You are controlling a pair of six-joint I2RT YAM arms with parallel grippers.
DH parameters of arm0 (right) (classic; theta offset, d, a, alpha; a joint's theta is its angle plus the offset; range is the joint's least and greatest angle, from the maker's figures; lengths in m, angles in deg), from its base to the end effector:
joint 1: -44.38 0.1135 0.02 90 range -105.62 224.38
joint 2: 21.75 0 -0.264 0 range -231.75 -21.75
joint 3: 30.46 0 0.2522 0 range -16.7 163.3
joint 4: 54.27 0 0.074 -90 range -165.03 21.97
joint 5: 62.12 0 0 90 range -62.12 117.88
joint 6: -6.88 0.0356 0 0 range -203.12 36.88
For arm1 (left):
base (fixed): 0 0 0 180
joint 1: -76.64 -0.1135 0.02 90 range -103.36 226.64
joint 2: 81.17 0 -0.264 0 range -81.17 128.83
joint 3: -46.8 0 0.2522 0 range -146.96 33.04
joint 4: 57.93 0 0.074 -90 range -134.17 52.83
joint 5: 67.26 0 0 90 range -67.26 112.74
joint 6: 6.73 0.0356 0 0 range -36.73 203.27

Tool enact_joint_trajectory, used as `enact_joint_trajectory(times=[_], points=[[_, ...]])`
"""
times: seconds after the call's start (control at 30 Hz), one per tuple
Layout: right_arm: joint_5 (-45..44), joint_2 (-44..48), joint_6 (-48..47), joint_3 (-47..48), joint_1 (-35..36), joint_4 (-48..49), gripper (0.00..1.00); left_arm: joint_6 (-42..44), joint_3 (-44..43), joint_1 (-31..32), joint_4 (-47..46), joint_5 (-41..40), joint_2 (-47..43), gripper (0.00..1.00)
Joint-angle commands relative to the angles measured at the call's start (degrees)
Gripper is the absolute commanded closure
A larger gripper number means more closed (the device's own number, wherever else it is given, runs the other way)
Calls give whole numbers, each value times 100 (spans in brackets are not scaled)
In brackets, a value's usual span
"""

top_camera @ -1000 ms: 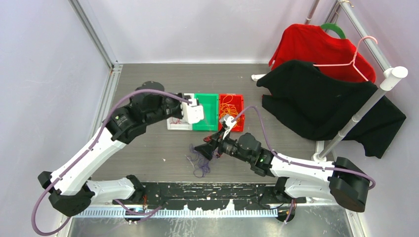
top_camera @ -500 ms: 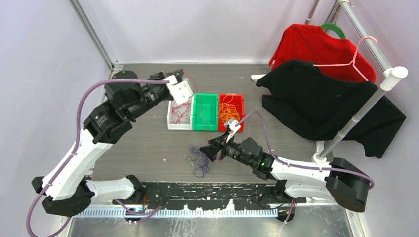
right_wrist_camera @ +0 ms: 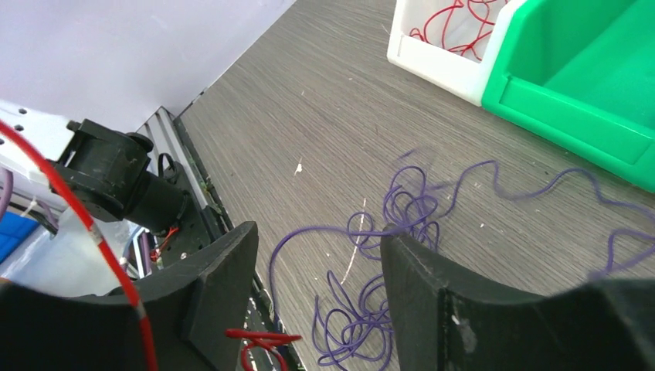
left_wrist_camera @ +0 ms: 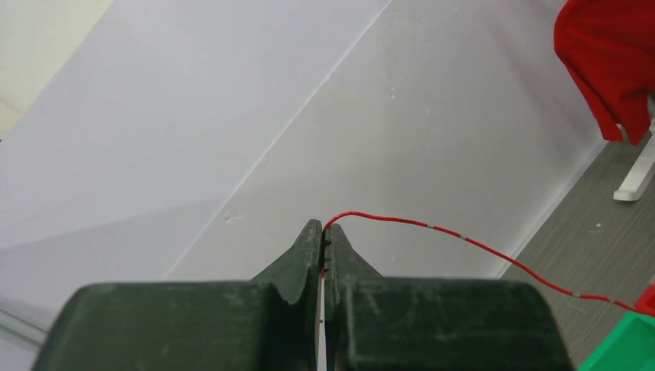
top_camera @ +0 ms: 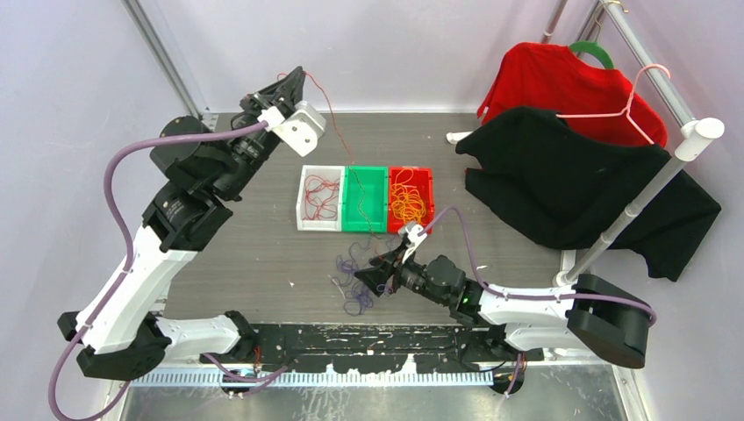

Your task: Untangle the cables

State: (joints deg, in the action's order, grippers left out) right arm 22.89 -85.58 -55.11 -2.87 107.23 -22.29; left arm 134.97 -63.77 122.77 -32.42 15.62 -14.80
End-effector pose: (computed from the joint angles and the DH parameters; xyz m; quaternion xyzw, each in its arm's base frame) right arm 0.1014 0.1909 0.1932 -0.1909 0.7075 0.4618 0.4997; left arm 0.1408 -0.1401 0.5662 0.4053 0.4204 0.0756 0.8083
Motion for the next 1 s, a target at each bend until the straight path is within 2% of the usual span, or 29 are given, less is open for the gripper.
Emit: enact_joint_trajectory(times=[0.0, 0.07, 0.2, 0.33, 0.5, 0.67, 0.8, 0.87, 0.97], points=[[-526, 38, 115, -108, 60, 373, 37, 2, -430, -7, -467, 15, -54, 100], [-528, 24, 78, -117, 84, 389, 36, -19, -494, -6, -340, 77, -69, 100], [-425, 219, -37, -132, 176, 136, 24, 347, -616, -5, -468, 17, -9, 100], [-417, 728, -98, -424, 283, 109, 23, 978, -1198, -20, -924, -418, 315, 100], [-519, 2024, -14, -961, 288, 200, 20, 1176, -1565, -101, -1238, -493, 450, 100], [-795, 3043, -27, -963, 298, -1039, 21, 908, -1830, -111, -1703, -498, 528, 100], [-851, 3216, -145, -860, 303, -1891, 21, 1001, -2219, -109, -2288, -621, 833, 100], [-773, 3264, -139, -883, 306, -1878, 20, 1312, -2403, -107, -2435, -520, 958, 100], [-543, 3604, -151, -1077, 307, -1354, 17, 1656, -2457, -131, -2474, -443, 996, 100]])
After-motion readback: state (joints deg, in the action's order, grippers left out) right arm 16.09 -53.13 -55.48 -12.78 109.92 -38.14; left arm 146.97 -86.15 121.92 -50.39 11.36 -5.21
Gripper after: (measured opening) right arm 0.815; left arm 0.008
